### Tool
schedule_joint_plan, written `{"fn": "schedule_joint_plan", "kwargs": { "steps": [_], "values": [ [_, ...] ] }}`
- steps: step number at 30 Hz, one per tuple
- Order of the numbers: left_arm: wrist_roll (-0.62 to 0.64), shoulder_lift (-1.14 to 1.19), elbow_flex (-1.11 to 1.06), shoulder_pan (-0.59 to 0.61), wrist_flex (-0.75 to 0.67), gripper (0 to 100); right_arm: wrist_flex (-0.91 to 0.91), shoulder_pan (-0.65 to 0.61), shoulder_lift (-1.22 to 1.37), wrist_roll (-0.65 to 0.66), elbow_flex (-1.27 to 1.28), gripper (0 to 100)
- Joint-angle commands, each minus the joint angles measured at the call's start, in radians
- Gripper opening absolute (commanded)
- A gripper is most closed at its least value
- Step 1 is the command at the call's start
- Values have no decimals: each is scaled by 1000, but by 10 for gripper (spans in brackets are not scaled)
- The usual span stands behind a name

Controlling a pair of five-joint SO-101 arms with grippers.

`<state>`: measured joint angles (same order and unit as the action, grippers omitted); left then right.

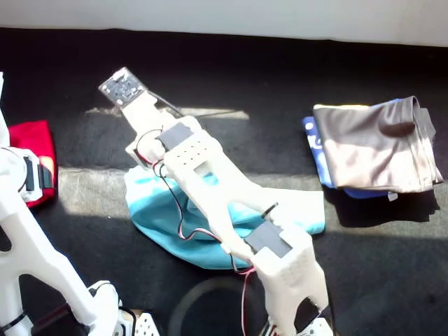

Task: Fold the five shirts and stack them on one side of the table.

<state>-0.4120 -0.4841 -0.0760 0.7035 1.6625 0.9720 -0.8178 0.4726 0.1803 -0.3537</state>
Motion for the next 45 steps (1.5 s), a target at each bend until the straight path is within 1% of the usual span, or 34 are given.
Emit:
{"fn": "schedule_joint_plan", "kwargs": {
  "steps": [1,11,15,17,19,20,21,23,26,32,36,40,42,45],
  "values": [
    [-25,-16,2,5,-3,198,-12,-4,7,89,-54,190],
    [-28,-19,2,5,-3,198,45,25,28,235,-48,190],
    [-28,-21,2,5,-3,198,50,58,36,256,-47,190],
    [-28,-21,2,5,-3,198,51,84,54,256,-53,146],
    [-28,-21,2,5,-3,198,51,105,67,256,-54,24],
    [-28,-21,2,5,-3,198,53,116,68,256,-56,2],
    [-28,-21,2,5,-3,198,62,124,68,256,-58,21],
    [-28,-16,2,5,-3,198,91,130,67,256,-85,5],
    [-28,-15,1,5,-3,198,165,130,67,255,-194,7],
    [-28,-13,-53,-2,-6,198,344,162,68,253,-542,7],
    [-28,-13,-165,-15,-120,200,498,226,68,252,-737,7],
    [-23,-12,-260,-81,-222,203,661,274,68,249,-892,7],
    [-21,1,-285,-134,-244,203,720,289,68,247,-966,7],
    [3,94,-259,-186,-250,203,791,312,68,193,-1079,7]
  ]
}}
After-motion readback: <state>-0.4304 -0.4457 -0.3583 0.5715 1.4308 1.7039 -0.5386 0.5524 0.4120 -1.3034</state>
